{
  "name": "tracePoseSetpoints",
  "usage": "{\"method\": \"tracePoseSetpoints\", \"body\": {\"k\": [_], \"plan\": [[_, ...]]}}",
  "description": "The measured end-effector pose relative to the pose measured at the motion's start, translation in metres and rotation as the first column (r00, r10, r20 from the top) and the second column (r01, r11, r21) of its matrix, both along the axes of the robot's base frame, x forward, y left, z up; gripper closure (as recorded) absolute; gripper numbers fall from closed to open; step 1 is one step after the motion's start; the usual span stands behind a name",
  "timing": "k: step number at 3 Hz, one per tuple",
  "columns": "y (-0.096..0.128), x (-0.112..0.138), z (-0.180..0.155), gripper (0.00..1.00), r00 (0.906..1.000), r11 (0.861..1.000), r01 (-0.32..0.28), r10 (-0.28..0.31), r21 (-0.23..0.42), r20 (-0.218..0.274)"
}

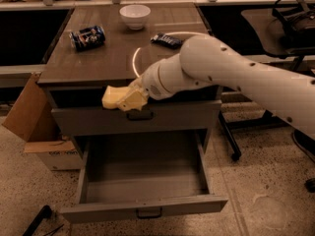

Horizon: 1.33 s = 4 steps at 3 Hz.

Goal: Place sponge into middle drawer

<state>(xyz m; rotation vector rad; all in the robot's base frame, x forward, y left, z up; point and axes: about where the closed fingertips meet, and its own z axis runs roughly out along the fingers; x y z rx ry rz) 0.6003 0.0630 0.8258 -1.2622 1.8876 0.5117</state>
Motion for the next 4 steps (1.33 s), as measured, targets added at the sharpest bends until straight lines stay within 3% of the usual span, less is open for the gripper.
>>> {"method": "tracePoseSetpoints", "body": {"k": [1,3,4], "plan": [[0.002,-0.025,-0.042,1.00,0.9982,1.000,-0.012,0.011,-0.017,-0.058],[0.007,-0.030,-0.037,1.00,0.9990,0.999,-0.029,0.028,-0.035,-0.035],[0.007,-0.042,-0.065,1.00,0.9975,0.995,-0.067,0.065,-0.073,-0.027]]}}
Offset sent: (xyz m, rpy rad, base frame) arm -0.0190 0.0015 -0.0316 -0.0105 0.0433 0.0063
